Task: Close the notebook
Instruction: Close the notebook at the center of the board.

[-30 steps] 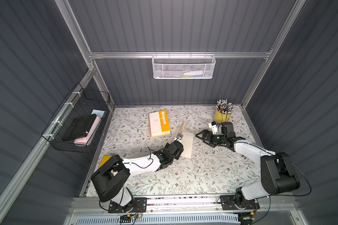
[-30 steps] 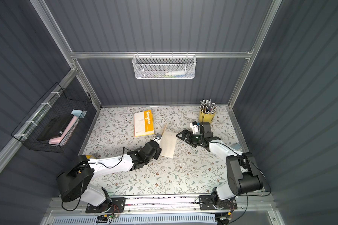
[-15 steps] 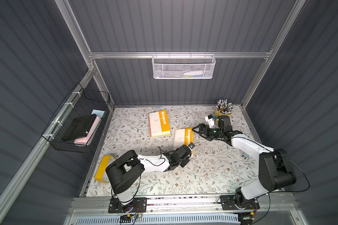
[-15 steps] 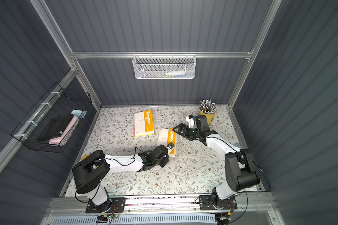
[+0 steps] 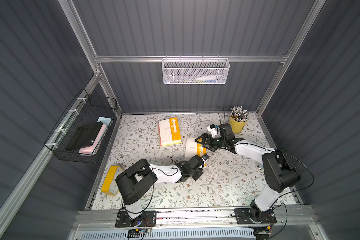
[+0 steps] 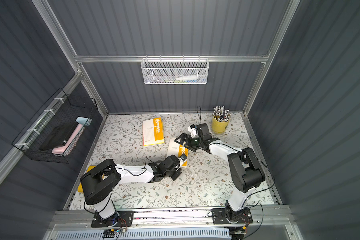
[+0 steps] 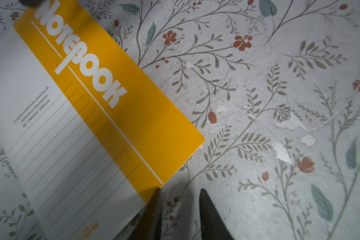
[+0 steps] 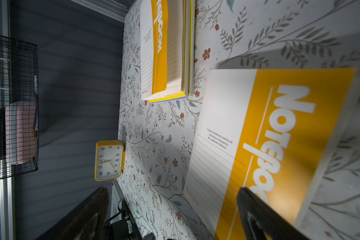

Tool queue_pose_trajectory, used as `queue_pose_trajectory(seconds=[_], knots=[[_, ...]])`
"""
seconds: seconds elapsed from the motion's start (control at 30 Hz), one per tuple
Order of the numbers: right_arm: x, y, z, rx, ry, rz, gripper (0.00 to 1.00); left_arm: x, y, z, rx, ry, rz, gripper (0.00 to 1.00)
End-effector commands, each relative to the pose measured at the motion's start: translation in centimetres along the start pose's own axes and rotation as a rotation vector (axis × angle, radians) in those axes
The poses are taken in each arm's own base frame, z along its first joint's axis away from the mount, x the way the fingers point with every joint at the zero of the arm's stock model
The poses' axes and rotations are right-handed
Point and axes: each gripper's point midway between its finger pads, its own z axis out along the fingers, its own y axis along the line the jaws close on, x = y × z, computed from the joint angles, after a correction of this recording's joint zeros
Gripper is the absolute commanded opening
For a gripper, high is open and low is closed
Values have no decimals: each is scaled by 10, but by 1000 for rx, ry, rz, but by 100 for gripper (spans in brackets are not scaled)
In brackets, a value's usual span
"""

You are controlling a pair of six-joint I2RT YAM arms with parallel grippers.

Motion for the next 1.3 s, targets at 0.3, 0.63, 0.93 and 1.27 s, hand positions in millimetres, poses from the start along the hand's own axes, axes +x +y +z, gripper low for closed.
queue_pose_trajectory(seconds=[0.3, 0.63, 0.93, 1.27], knots=[[14, -30, 20, 37, 25, 42, 99, -14, -32, -62, 328, 39, -32, 36], [33, -51, 20, 88, 49, 60, 99, 2, 60, -73, 309, 42, -360, 39], [44, -63, 20, 112, 63, 71, 99, 6, 123, -24, 375, 63, -735, 33], [48, -68, 21, 119, 72, 78, 99, 9, 141, 10, 354, 78, -854, 33]])
